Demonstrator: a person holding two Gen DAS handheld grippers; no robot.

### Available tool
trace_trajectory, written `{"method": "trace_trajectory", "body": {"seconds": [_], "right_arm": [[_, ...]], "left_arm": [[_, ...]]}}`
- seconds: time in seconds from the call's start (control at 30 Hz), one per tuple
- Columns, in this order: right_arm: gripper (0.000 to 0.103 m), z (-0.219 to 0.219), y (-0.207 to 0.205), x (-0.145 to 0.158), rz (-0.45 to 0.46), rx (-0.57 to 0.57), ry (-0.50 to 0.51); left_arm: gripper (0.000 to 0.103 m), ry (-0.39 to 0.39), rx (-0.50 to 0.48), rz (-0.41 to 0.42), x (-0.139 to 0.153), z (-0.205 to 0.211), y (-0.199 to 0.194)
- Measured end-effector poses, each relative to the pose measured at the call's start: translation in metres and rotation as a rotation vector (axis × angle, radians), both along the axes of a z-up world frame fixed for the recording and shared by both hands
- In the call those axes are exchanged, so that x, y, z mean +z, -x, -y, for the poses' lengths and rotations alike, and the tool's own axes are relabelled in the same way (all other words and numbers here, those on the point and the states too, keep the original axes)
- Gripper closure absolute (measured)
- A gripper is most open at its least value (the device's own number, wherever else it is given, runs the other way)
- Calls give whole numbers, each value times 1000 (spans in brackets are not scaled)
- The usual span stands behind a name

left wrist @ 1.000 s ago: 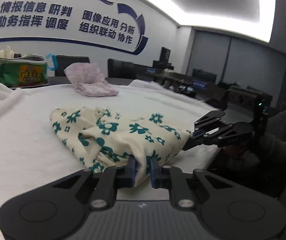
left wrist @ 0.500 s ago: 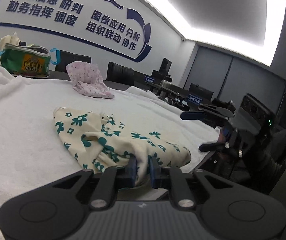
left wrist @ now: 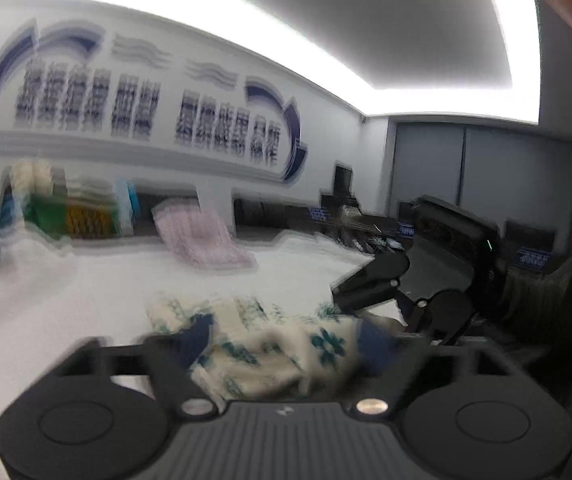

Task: Fold clothes

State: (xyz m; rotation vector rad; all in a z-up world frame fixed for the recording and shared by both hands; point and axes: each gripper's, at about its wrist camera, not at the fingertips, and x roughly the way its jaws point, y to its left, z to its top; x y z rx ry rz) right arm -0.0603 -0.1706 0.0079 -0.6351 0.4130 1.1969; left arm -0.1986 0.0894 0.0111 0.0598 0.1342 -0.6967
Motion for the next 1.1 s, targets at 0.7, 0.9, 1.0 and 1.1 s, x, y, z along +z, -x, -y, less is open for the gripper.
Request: {"method": "trace_trajectory", "body": {"seconds": [0.7, 0.9, 1.0, 1.1], "right_arm": [[21, 49, -34, 15, -108, 30, -138], [73, 68, -68, 9, -277, -162, -327], [72, 80, -113, 12, -528, -342, -479], [71, 74, -131, 7, -594, -479, -514]], "left_arm": [[56, -282, -325, -281, 0, 35, -127], [56, 49, -200, -619, 16, 9, -194], [50, 156, -38, -679, 2, 1, -212], [41, 240, 127, -658, -11, 0, -213]]}}
